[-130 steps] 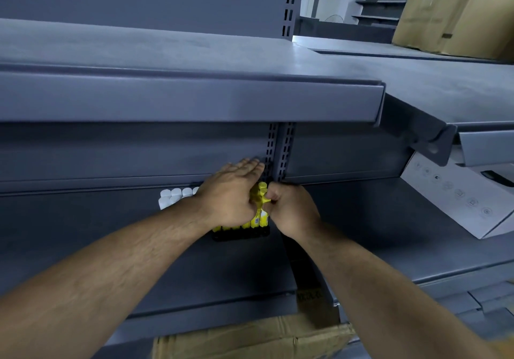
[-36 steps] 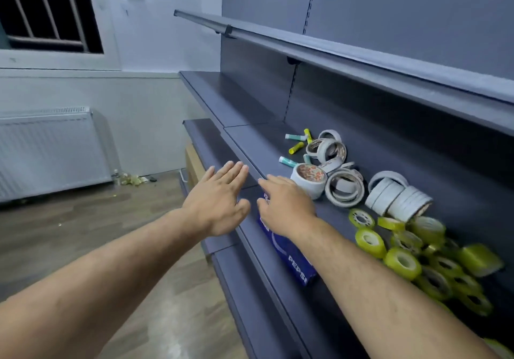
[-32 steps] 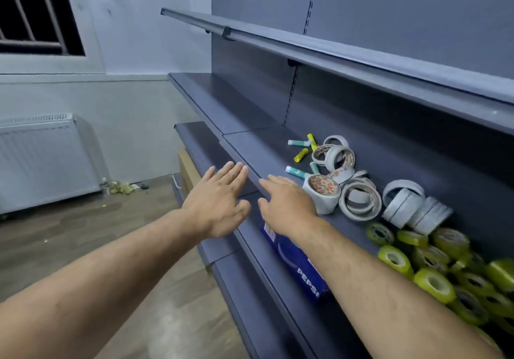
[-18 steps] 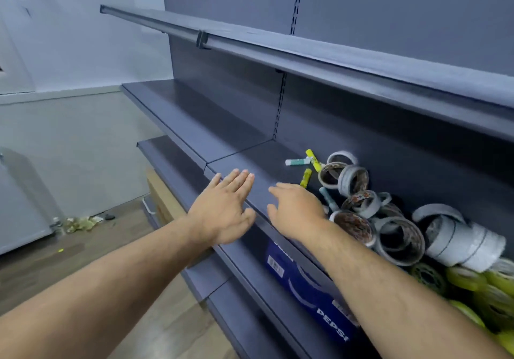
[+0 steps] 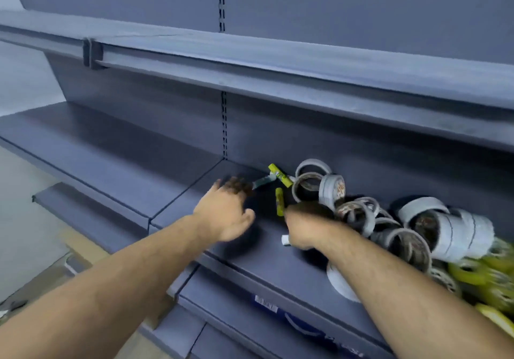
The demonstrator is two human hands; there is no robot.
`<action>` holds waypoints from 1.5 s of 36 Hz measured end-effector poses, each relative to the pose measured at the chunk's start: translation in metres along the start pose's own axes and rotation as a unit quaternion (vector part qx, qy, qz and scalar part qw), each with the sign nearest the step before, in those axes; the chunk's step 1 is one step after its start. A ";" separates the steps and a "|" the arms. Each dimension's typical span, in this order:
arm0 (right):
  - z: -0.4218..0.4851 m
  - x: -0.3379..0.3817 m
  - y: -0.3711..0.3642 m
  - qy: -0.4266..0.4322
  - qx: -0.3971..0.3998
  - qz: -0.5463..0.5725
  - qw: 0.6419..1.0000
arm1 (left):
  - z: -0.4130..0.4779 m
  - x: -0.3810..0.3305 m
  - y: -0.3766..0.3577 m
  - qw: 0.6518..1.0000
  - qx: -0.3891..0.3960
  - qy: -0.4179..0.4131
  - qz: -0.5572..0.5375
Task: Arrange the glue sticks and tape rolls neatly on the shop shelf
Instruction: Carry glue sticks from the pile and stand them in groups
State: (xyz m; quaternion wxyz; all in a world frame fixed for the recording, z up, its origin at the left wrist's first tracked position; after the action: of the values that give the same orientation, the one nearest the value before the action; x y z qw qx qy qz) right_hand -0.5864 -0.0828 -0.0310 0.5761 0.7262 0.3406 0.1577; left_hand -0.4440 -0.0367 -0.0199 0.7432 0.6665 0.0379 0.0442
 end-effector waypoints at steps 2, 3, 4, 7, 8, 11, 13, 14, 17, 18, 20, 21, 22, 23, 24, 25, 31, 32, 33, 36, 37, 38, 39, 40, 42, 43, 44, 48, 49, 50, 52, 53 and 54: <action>-0.004 -0.008 -0.004 -0.038 0.021 0.003 0.999 | 0.019 0.003 -0.007 1.000 0.014 -0.017 -0.017; -0.005 -0.010 -0.005 -0.056 0.021 0.008 0.998 | 0.027 0.003 -0.012 0.999 0.031 -0.023 -0.032; -0.005 -0.012 -0.005 -0.071 0.020 0.012 0.997 | 0.034 0.003 -0.015 0.998 0.043 -0.035 -0.039; 0.001 -0.008 -0.007 -0.099 0.021 0.037 0.994 | 0.060 0.005 -0.023 0.994 0.050 -0.068 -0.071; 0.003 -0.006 -0.006 -0.105 0.016 0.044 0.993 | 0.069 0.010 -0.027 0.993 0.054 -0.057 -0.092; 0.008 0.002 -0.004 -0.119 -0.010 0.052 0.992 | 0.091 0.021 -0.041 0.990 0.069 -0.023 -0.122; 0.011 0.006 -0.006 -0.123 -0.019 0.056 0.991 | 0.101 0.021 -0.046 0.988 0.050 -0.053 -0.136; 0.012 0.007 -0.008 -0.124 -0.025 0.063 0.990 | 0.106 0.021 -0.047 0.985 0.040 -0.069 -0.156; 0.012 0.004 -0.011 -0.139 -0.034 0.098 0.985 | 0.117 0.025 -0.047 0.975 0.019 -0.094 -0.200; 0.012 0.003 -0.011 -0.144 -0.038 0.107 0.983 | 0.120 0.026 -0.047 0.974 0.015 -0.096 -0.203; 0.010 0.002 -0.010 -0.152 -0.042 0.117 0.981 | 0.124 0.027 -0.047 0.977 0.004 -0.090 -0.194; 0.010 0.002 -0.010 -0.154 -0.041 0.120 0.980 | 0.125 0.028 -0.046 0.979 -0.007 -0.084 -0.186; 0.010 0.002 -0.010 -0.156 -0.041 0.122 0.979 | 0.127 0.029 -0.046 0.981 -0.018 -0.074 -0.179; 0.010 0.002 -0.010 -0.158 -0.041 0.125 0.979 | 0.127 0.030 -0.044 0.982 -0.030 -0.065 -0.174; 0.011 0.002 -0.011 -0.160 -0.041 0.127 0.978 | 0.128 0.031 -0.043 0.983 -0.039 -0.059 -0.170; 0.011 0.002 -0.011 -0.163 -0.041 0.129 0.977 | 0.128 0.030 -0.043 0.984 -0.041 -0.059 -0.162; 0.014 -0.001 -0.014 -0.166 -0.038 0.138 0.976 | 0.126 0.017 -0.045 0.984 0.036 -0.103 -0.141; 0.015 -0.002 -0.015 -0.165 -0.036 0.139 0.976 | 0.123 0.014 -0.046 0.983 0.051 -0.116 -0.131; 0.015 -0.002 -0.015 -0.165 -0.034 0.139 0.976 | 0.120 0.011 -0.047 0.982 0.066 -0.127 -0.122; 0.017 -0.003 -0.015 -0.163 -0.029 0.138 0.977 | 0.111 0.007 -0.054 0.977 0.113 -0.135 -0.119; 0.018 -0.003 -0.015 -0.162 -0.027 0.137 0.977 | 0.109 0.007 -0.055 0.976 0.120 -0.132 -0.124; 0.018 -0.003 -0.015 -0.161 -0.026 0.136 0.977 | 0.108 0.007 -0.056 0.975 0.124 -0.130 -0.128; 0.018 -0.003 -0.015 -0.161 -0.027 0.134 0.977 | 0.107 0.007 -0.057 0.975 0.128 -0.129 -0.130; 0.018 -0.003 -0.015 -0.161 -0.028 0.133 0.978 | 0.106 0.007 -0.058 0.974 0.131 -0.129 -0.132; 0.019 -0.004 -0.016 -0.163 -0.027 0.132 0.977 | 0.104 0.008 -0.057 0.972 0.135 -0.128 -0.142; 0.019 -0.003 -0.015 -0.162 -0.027 0.132 0.977 | 0.103 0.008 -0.057 0.971 0.140 -0.124 -0.148; 0.019 -0.003 -0.015 -0.161 -0.028 0.133 0.978 | 0.101 0.009 -0.058 0.970 0.144 -0.121 -0.155; 0.017 -0.002 -0.013 -0.158 -0.017 0.133 0.978 | 0.096 0.017 -0.055 0.963 0.162 -0.085 -0.196; 0.015 -0.002 -0.013 -0.157 -0.012 0.135 0.978 | 0.095 0.020 -0.052 0.961 0.160 -0.071 -0.214; 0.014 -0.002 -0.012 -0.156 -0.007 0.141 0.978 | 0.095 0.023 -0.049 0.959 0.152 -0.058 -0.231; 0.010 -0.002 -0.010 -0.157 0.000 0.163 0.974 | 0.094 0.030 -0.041 0.956 0.127 -0.039 -0.260; 0.008 -0.001 -0.007 -0.158 -0.002 0.180 0.971 | 0.095 0.033 -0.036 0.954 0.112 -0.032 -0.275; 0.007 -0.001 -0.003 -0.159 -0.011 0.201 0.966 | 0.096 0.036 -0.032 0.951 0.098 -0.028 -0.291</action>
State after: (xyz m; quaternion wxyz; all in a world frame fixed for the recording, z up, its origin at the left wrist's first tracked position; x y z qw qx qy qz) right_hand -0.5842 -0.0883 -0.0354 0.5869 0.7894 0.0895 0.1562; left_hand -0.3972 -0.1305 -0.0410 0.6554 0.6974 0.2135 -0.1962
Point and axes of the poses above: each hand's wrist, its own z-axis towards the middle knuckle, its own y-axis out of the back of the hand, x = y × z, the point moved 8 cm from there along z, towards the middle knuckle, and after that the axes turned 6 degrees about y, right-handed, at the moved point
